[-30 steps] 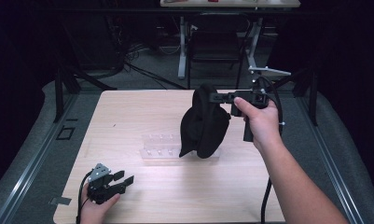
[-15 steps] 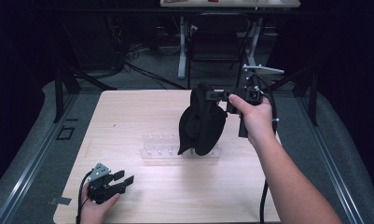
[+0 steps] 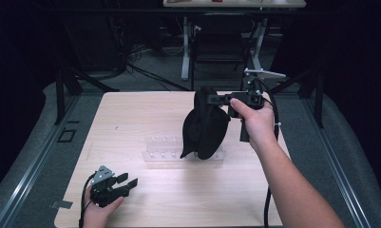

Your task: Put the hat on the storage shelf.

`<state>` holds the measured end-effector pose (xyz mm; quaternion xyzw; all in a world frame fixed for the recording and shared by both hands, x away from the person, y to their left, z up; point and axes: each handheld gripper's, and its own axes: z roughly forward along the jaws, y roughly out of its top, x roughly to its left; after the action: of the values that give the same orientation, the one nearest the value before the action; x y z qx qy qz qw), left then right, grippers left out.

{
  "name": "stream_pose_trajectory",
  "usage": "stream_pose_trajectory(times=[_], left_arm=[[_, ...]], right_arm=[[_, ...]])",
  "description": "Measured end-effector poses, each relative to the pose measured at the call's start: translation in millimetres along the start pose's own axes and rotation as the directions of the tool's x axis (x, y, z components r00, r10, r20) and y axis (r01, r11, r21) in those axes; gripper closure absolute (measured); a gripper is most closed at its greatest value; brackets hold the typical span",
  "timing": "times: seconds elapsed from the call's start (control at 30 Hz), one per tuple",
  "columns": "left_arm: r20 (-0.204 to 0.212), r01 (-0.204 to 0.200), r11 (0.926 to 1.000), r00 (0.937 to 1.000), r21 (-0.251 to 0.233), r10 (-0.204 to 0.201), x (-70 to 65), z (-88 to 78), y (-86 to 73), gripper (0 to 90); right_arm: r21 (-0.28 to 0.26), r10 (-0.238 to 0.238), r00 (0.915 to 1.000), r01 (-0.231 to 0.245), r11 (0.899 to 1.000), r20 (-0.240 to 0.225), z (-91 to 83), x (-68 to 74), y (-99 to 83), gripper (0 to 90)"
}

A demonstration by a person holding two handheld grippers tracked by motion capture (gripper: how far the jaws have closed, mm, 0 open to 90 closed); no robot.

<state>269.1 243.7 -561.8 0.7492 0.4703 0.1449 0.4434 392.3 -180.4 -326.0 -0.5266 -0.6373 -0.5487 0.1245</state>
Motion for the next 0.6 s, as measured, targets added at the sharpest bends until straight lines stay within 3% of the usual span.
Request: stream_pose_trajectory(times=[0.37, 0.47, 0.6], left_arm=[[0.020, -0.003, 0.9992, 0.9998, -0.040, 0.003, -8.1, -5.0, 15.5, 49.2], [0.041, -0.019, 0.9983, 0.9989, -0.054, 0.021, -13.6, -5.1, 24.0, 50.7], [0.056, -0.076, 0.9953, 0.9953, -0.060, 0.079, -23.0, -0.2, 37.0, 53.0]], right_arm=[[0.007, 0.008, 0.9994, -0.007, 1.000, -0.034, 13.4, 5.7, -2.8, 88.2], [0.008, 0.010, 0.9990, -0.010, 1.000, -0.043, 17.6, 8.0, -3.1, 88.1], [0.007, 0.015, 0.9987, -0.014, 1.000, -0.050, 20.6, 7.9, -2.4, 88.1]])
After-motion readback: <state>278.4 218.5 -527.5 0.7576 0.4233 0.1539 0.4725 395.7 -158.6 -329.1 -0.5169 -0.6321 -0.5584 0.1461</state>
